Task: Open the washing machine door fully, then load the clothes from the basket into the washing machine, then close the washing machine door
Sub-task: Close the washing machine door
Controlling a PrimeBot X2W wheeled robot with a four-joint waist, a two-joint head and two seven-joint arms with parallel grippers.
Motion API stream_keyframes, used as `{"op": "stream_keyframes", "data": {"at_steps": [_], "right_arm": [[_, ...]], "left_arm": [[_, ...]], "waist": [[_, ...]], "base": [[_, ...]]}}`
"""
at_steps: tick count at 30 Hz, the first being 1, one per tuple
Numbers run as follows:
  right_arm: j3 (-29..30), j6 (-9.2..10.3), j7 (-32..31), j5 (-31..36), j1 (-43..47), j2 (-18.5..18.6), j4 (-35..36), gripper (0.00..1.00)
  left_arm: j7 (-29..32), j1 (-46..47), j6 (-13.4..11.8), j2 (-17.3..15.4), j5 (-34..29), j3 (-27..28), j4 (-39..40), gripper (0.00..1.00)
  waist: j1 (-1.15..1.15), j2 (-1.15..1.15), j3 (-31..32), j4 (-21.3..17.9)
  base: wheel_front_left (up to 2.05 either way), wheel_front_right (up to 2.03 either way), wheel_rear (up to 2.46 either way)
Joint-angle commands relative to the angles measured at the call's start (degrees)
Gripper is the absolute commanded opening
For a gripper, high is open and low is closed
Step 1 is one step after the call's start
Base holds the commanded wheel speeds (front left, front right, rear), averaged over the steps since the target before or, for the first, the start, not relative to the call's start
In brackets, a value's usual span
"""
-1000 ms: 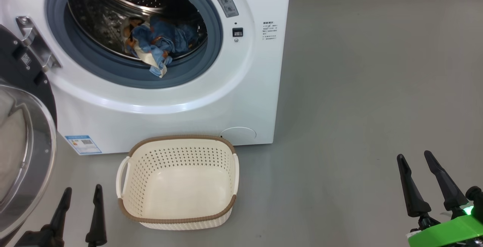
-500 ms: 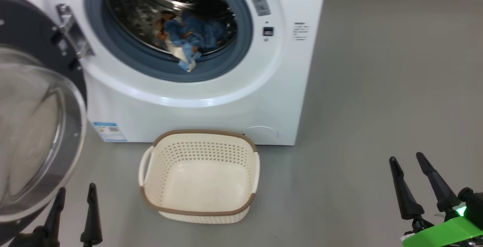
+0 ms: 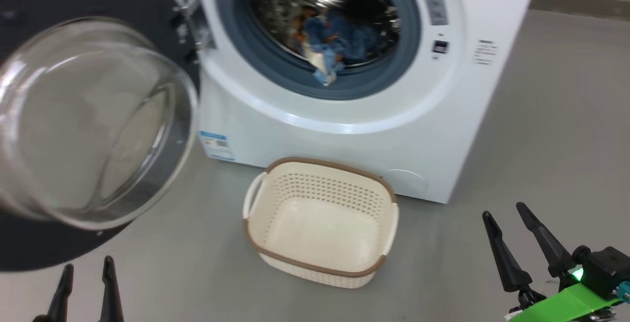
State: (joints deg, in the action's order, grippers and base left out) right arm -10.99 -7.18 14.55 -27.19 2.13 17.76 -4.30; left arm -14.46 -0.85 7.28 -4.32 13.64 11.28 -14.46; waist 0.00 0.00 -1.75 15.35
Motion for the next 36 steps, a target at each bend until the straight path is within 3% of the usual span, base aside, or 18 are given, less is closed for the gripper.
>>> {"op": "stream_keyframes", "data": {"at_steps": [1,10,29,30,31,32,33,36], "right_arm": [[-1.32,-0.31,0.45,0.40,-2.20,1.57,1.20,1.00],[-3.27,-0.31,0.45,0.29,-3.39,2.54,1.25,1.00],[-4.60,-0.31,0.45,-0.11,-3.94,2.65,0.92,1.00],[-4.58,-0.31,0.45,-0.12,-3.92,2.65,0.94,1.00],[-4.55,-0.31,0.45,-0.13,-3.90,2.67,0.96,1.00],[-4.51,-0.31,0.45,-0.12,-3.87,2.68,1.00,1.00],[-4.47,-0.31,0.45,-0.10,-3.83,2.71,1.06,1.00],[-4.38,-0.31,0.45,-0.06,-3.76,2.95,1.18,1.00]], "left_arm": [[-0.54,0.07,0.21,-0.44,0.02,2.04,2.04,1.00],[-0.54,-0.26,0.21,0.44,0.34,2.30,2.63,1.00],[-0.54,-0.21,0.21,1.16,1.75,2.72,3.65,1.00],[-0.54,-0.06,0.21,1.17,2.00,2.60,3.95,0.84],[-0.54,0.18,0.21,1.10,2.29,2.49,4.43,0.43],[-0.54,0.54,0.21,0.97,2.85,2.58,5.09,0.16],[-0.54,0.97,0.21,0.61,3.45,2.75,5.87,0.00],[-0.54,2.95,0.21,-1.33,6.34,3.67,8.60,0.00]], "waist": [[0.00,0.00,0.34,5.33],[0.00,0.00,-0.67,11.77],[0.00,0.00,-0.87,14.11],[0.00,0.00,-0.92,14.11],[0.00,0.00,-1.00,14.11],[0.00,0.00,-1.13,14.12],[0.00,0.00,-1.30,14.14],[0.00,0.00,-1.95,14.24]], "base": [[0.00,0.00,0.00],[0.00,0.00,0.00],[0.00,0.00,0.00],[0.00,0.00,0.00],[0.00,0.00,0.00],[0.00,0.00,0.00],[0.00,0.00,0.00],[0.00,0.00,0.00]]}}
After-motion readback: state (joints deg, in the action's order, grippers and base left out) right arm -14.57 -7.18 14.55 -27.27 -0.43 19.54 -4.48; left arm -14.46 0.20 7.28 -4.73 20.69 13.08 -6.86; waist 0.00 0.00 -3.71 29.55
